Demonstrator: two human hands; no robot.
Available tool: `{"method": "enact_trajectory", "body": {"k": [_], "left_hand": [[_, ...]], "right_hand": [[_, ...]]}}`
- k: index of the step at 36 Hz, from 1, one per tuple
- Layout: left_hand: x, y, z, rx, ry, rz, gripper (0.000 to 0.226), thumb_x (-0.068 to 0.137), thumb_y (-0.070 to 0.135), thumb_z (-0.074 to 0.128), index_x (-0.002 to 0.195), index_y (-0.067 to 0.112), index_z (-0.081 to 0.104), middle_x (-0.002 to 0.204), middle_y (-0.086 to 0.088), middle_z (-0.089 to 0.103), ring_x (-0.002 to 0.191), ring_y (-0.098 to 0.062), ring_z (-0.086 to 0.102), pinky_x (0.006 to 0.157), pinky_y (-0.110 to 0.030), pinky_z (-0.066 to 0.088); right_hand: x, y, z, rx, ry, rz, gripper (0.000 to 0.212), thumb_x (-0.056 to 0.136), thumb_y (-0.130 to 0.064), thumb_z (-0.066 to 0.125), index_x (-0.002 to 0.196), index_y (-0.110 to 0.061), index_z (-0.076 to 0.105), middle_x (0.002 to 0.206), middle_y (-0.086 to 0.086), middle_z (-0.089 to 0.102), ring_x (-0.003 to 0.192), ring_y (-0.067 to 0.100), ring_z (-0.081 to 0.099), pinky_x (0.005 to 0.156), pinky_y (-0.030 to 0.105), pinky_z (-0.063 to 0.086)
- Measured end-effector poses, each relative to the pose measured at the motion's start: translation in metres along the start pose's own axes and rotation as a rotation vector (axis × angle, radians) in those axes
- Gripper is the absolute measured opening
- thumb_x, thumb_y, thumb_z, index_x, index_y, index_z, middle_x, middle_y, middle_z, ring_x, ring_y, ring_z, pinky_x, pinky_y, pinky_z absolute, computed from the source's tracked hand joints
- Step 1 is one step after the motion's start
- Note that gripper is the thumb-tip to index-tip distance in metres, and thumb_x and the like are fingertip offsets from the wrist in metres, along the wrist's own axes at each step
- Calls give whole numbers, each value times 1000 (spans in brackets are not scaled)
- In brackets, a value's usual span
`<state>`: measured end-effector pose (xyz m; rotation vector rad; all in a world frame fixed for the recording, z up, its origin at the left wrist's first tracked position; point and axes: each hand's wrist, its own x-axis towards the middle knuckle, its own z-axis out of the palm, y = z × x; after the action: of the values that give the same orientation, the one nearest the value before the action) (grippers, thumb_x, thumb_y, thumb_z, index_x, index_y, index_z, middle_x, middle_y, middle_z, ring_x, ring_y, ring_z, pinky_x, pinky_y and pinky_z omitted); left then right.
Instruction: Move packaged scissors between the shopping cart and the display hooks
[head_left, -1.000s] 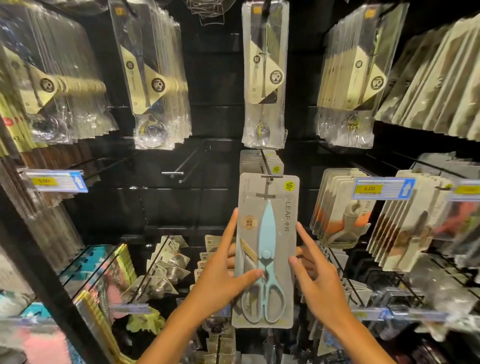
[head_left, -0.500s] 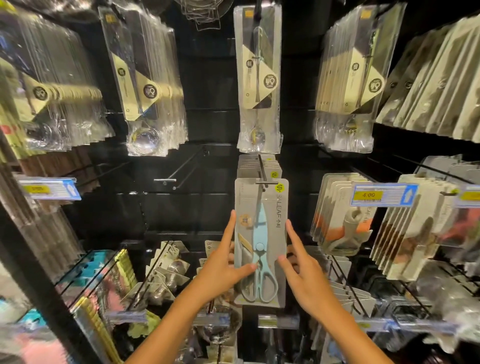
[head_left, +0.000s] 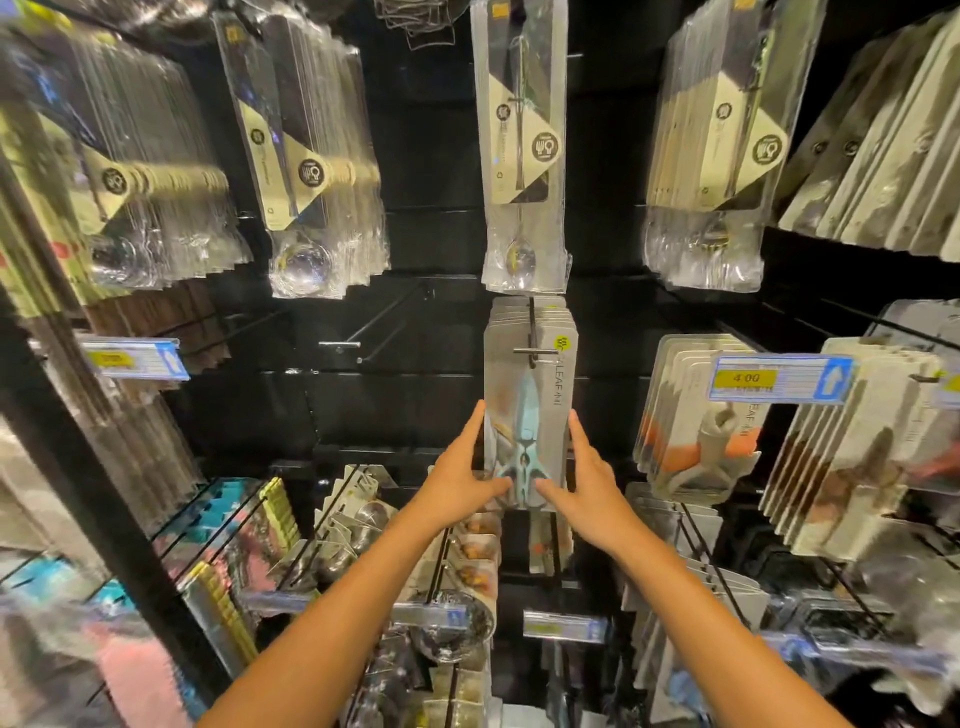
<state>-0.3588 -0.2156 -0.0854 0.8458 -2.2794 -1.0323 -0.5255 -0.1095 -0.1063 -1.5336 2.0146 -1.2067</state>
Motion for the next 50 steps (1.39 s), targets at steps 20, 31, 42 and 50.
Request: {"method": "enact_trajectory", "body": {"k": [20,31,42,50], "left_hand": [[-214,-126,-31,544,100,-105,80,99,41,60,161,33,11,168,13,8,155,-9,5,125,-30,12],[-387,-188,-77,545,244,-428,76,98,40,59,161,30,17,166,11,16,154,-20,12,123,-34,7],[-586,-250,-158,568,409,-752,72,92,52,51,157,32,29,160,4,37,147,-27,36,119,-43,32],[-722,-275,-180,678,411,-1014,63,85,50,58,138,17,60,139,-7,62,118,-34,66,88,-43,58]], "right_hand": [[-83,3,122,-213,-416,-370,55,97,-29,62,149,-30,43,153,-14,41,145,8,31,122,34,28],[-132,-69,249,-273,-826,-521,51,101,-38,52,150,-36,36,152,-16,35,143,4,30,119,27,28],[-179,-183,408,-408,-1071,-682,55,101,-40,55,152,-31,36,153,-12,36,143,10,32,115,20,25],[-228,-243,530,-461,-1275,-802,47,97,-35,60,140,-19,48,141,0,49,134,20,43,111,32,38]]}}
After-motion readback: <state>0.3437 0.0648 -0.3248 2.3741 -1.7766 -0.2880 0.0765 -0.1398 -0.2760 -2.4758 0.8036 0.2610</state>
